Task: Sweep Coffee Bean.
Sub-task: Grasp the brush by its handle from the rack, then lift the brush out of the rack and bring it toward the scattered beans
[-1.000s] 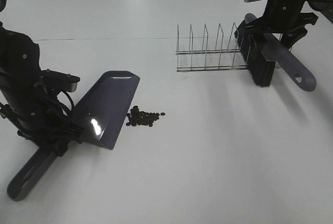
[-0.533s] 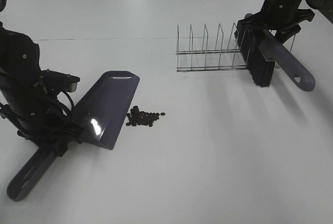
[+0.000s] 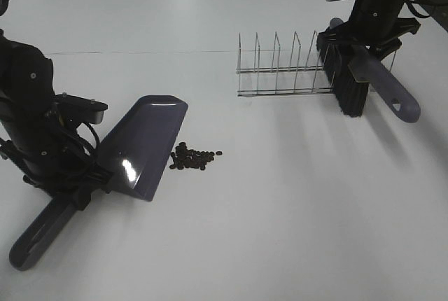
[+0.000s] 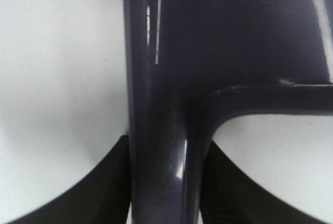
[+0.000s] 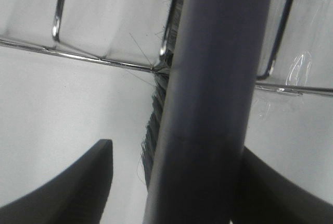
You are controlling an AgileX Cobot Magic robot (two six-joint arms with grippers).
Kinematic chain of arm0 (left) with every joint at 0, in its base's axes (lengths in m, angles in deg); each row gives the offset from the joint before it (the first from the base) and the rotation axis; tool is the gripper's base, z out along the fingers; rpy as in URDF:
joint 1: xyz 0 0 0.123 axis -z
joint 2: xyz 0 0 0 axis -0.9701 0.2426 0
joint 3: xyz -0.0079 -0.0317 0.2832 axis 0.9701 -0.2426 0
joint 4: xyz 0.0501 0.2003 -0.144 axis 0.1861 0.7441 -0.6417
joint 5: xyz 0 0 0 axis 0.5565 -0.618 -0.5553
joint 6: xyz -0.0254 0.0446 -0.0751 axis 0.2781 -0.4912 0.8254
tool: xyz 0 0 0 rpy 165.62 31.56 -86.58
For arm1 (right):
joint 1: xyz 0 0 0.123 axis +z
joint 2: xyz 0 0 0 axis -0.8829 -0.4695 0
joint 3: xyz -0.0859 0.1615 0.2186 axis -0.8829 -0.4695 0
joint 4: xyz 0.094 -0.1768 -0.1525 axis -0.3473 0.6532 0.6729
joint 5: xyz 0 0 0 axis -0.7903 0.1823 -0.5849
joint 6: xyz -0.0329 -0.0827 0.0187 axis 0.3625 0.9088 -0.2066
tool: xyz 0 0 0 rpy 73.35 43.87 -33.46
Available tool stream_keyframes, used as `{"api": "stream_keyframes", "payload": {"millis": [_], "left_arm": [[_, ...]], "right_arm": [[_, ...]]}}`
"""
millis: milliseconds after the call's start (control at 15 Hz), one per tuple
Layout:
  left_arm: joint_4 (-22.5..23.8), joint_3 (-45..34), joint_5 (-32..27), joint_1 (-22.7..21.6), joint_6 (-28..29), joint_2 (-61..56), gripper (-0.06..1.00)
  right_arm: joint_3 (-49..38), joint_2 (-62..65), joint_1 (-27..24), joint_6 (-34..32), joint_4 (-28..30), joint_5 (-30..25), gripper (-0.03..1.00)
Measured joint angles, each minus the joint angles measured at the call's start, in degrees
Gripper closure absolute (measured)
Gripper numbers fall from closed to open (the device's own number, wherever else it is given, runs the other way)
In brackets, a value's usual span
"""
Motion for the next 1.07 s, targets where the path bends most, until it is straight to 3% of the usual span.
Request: {"api": "stream_keyframes", "payload": {"millis": [267, 467, 1067], "left_arm": [[0.0, 0.0, 0.0, 0.0, 0.0, 0.0, 0.61], [0.0, 0.0, -0.1, 0.0, 0.0, 0.0, 0.61], [0.0, 0.0, -0.1, 0.0, 0.0, 0.0, 0.61]], "right_arm": [[0.0, 0.0, 0.0, -0.9, 0.4, 0.2, 0.49], [0.0, 0.0, 0.0, -2.2, 1.0, 0.2, 0.64], [0.1, 4.4, -0.1, -7.0, 2.0, -3.0, 0.65]]}}
